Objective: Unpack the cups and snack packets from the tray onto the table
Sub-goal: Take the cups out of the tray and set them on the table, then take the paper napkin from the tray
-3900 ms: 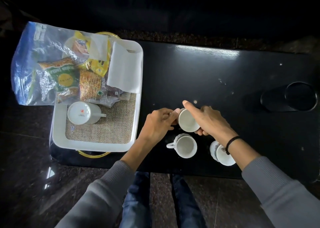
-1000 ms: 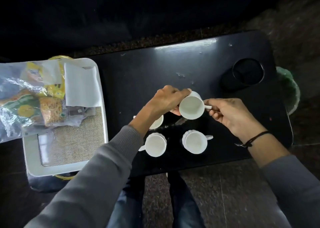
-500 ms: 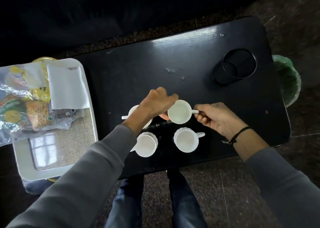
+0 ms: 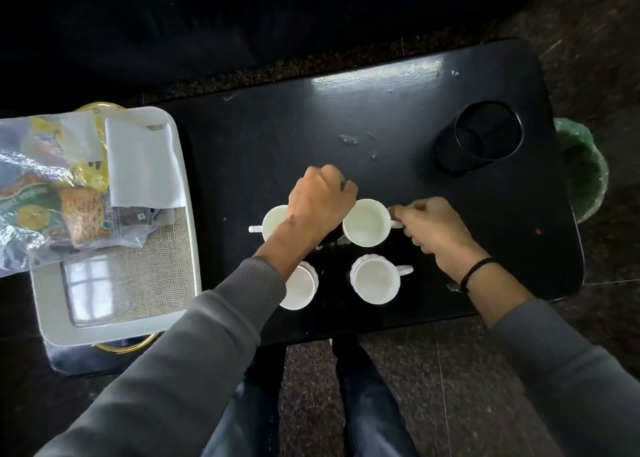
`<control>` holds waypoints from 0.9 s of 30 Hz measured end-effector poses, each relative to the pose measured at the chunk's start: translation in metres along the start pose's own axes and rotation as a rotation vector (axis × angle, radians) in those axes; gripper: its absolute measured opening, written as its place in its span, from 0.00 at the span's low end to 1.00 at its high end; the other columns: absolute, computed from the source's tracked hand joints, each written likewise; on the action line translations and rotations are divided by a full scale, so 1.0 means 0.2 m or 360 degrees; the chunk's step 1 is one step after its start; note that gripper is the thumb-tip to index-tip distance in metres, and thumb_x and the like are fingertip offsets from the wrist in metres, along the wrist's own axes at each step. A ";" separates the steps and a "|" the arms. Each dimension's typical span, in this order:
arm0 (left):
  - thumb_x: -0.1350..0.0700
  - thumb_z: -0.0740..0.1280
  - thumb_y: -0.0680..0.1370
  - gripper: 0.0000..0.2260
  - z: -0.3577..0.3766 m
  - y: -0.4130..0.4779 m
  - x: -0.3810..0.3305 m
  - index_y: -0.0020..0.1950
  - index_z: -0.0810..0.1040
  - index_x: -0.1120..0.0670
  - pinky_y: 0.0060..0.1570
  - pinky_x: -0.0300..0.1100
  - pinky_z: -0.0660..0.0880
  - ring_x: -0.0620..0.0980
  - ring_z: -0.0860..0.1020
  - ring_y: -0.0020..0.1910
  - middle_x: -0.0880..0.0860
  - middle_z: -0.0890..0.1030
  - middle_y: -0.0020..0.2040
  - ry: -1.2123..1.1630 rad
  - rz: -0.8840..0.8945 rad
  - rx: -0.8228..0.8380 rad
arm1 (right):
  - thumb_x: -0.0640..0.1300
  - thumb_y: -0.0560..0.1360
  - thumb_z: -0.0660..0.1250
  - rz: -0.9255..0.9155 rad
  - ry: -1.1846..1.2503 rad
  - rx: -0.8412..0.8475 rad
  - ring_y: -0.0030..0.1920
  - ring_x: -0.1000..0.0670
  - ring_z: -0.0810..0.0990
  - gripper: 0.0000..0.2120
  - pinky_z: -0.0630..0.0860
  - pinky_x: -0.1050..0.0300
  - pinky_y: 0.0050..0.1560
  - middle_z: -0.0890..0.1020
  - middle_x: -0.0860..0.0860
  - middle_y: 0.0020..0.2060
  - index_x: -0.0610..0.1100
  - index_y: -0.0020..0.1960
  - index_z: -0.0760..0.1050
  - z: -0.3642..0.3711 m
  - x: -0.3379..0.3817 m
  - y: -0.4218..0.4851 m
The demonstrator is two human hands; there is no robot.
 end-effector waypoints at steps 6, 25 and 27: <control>0.51 0.63 0.81 0.15 -0.08 -0.06 -0.03 0.43 0.82 0.60 0.46 0.52 0.81 0.61 0.82 0.39 0.58 0.84 0.36 -0.0047 0.0143 -0.0245 | 0.54 0.77 0.70 -0.0282 -0.0153 -0.0278 0.38 0.60 0.77 0.10 0.67 0.60 0.31 0.81 0.57 0.40 0.50 0.43 0.81 -0.02 0.09 -0.07; 0.45 0.67 0.79 0.09 -0.67 -0.13 0.73 0.51 0.84 0.46 0.46 0.46 0.78 0.53 0.84 0.48 0.47 0.87 0.45 -0.0080 -0.0170 -0.0694 | 0.53 0.79 0.69 -0.1126 -0.0488 0.0093 0.43 0.55 0.83 0.08 0.76 0.64 0.35 0.85 0.55 0.34 0.51 0.45 0.81 0.70 0.90 -0.32; 0.46 0.67 0.79 0.08 -0.73 -0.13 0.84 0.52 0.84 0.46 0.46 0.46 0.79 0.53 0.84 0.49 0.46 0.87 0.46 -0.0104 -0.0227 -0.0748 | 0.53 0.79 0.69 -0.1184 -0.0540 0.0140 0.39 0.59 0.81 0.08 0.71 0.67 0.31 0.84 0.56 0.33 0.51 0.44 0.81 0.83 0.97 -0.35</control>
Point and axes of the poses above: each hand's wrist, its own y-axis towards the middle knuckle, its own z-axis out of the palm, x = y × z, the point moved 1 cm from there along y, towards the middle knuckle
